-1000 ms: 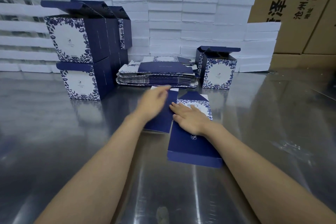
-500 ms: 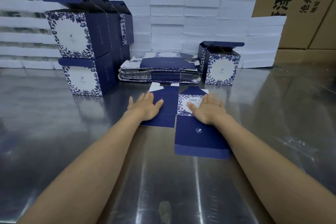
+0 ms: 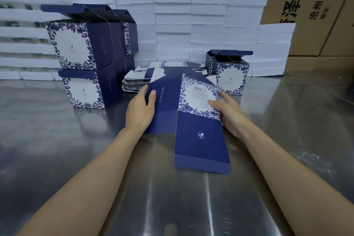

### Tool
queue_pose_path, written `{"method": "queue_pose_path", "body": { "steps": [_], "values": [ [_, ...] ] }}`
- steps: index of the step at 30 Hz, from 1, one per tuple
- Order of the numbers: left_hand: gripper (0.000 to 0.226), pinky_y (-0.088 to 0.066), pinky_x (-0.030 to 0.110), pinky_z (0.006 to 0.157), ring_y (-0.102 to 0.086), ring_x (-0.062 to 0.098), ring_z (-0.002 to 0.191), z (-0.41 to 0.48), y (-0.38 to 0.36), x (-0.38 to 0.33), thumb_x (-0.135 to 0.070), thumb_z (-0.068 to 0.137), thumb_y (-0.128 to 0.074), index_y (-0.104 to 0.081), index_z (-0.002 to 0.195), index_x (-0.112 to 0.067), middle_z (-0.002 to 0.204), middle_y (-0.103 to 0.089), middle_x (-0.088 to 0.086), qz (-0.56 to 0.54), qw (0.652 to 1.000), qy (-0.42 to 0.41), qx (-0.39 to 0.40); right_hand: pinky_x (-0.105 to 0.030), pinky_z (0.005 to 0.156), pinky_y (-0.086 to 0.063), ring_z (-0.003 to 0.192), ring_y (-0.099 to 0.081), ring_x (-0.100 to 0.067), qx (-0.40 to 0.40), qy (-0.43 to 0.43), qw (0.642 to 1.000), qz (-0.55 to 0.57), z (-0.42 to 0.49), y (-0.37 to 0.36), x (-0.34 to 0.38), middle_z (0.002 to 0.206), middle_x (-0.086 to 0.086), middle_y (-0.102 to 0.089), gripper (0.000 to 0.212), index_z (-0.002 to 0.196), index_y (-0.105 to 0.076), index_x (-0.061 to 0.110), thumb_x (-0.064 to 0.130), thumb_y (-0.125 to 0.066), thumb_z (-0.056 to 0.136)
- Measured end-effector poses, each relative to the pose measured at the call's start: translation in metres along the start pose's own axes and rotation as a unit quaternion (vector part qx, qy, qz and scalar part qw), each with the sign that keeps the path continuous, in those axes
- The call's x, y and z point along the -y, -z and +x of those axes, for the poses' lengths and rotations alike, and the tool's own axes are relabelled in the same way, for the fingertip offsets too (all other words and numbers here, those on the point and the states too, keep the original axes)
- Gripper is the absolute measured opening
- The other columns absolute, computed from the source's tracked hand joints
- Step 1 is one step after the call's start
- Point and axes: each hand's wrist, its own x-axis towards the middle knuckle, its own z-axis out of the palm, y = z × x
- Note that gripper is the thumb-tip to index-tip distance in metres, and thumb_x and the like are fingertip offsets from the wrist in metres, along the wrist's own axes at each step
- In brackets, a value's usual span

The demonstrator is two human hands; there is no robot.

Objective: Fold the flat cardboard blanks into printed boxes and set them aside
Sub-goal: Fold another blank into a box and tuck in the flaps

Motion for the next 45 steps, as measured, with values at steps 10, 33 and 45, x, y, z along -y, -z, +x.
{"method": "queue_pose_path", "body": {
  "steps": [10,33,45],
  "values": [
    [0.047,-0.017,0.031,0.120,-0.022,0.011,0.145,-0.008,0.005,-0.036,-0.026,0.106,-0.031,-0.029,0.150,-0.011,0.158,-0.027,0.000,-0.109,0.981,-0.139,-0.077,-0.017,0.091,-0.045,0.109,-0.058,-0.009,-0.123,0.346,0.914,-0.173,-0.030,-0.035,0.038,0.122,-0.002,-0.057,0.044,0.134,-0.052,0.012,0.010,-0.063,0.091],
    [0.064,-0.046,0.043,0.098,-0.049,0.013,0.113,-0.031,0.015,-0.093,-0.051,0.083,-0.045,-0.041,0.133,-0.011,0.125,-0.048,0.008,-0.432,0.883,-0.108,-0.149,-0.032,0.102,-0.047,0.130,-0.051,-0.012,-0.111,0.491,0.857,-0.114,-0.033,-0.045,0.016,0.124,-0.008,-0.065,0.042,0.112,-0.058,0.026,-0.010,-0.053,0.092],
    [0.032,-0.046,0.051,0.100,-0.058,0.006,0.104,-0.028,-0.001,-0.045,-0.051,0.084,-0.047,-0.047,0.110,-0.032,0.110,-0.061,-0.020,-0.338,0.933,-0.063,-0.105,-0.024,0.091,-0.052,0.097,-0.066,-0.013,-0.064,0.286,0.946,-0.135,-0.014,-0.028,-0.008,0.095,0.002,-0.069,0.038,0.087,-0.063,0.010,-0.020,-0.041,0.089]
  ]
}}
